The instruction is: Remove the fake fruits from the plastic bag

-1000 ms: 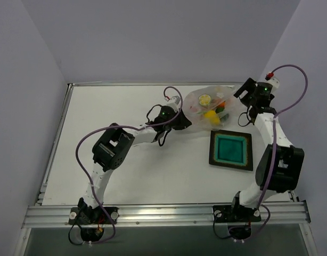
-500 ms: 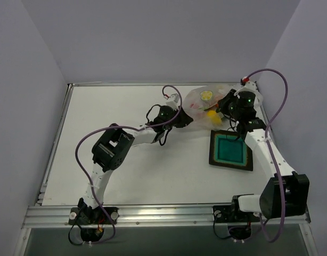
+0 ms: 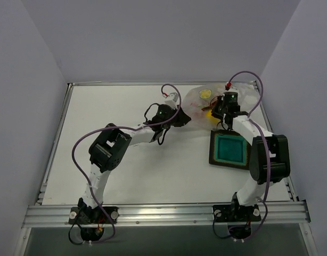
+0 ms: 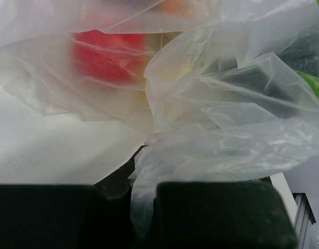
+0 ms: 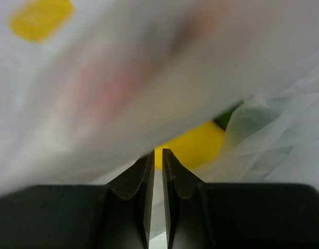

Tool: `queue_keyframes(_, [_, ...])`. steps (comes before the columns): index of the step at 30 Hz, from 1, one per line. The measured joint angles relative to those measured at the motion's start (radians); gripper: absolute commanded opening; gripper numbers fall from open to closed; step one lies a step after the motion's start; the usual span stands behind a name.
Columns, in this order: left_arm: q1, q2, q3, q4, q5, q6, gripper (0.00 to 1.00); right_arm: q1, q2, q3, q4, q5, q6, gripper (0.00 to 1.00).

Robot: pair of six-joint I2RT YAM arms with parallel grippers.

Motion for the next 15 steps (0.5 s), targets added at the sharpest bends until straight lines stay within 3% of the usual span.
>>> queue_keyframes(2, [0.005,-0.026,0.0,-0.039,-0.008,0.024,0.08,0.0,0.02,-0.01,0.021,0.011,0.004,0.06])
queue_keyframes(5, [0.013,-0.093,0.0,-0.101,-0.034,0.07,0.32,0.003,0.024,-0.077,0.055,0.029,0.016,0.05])
queue_keyframes(6, [0.013,-0.121,0.0,-0.119,-0.04,0.087,0.48,0.005,0.022,-0.104,0.059,0.035,0.023,0.04])
queue_keyframes(8, [0.014,-0.18,0.008,-0.159,-0.057,0.121,0.56,0.005,0.018,-0.149,0.06,0.045,0.029,0.04])
queue_keyframes(12, [-0.011,-0.293,0.018,-0.254,-0.111,0.168,0.59,0.005,0.005,-0.166,0.066,0.053,0.035,0.04])
queue_keyframes(15, [-0.067,-0.378,0.013,-0.34,-0.181,0.202,0.44,0.005,-0.01,-0.166,0.091,0.055,0.043,0.03])
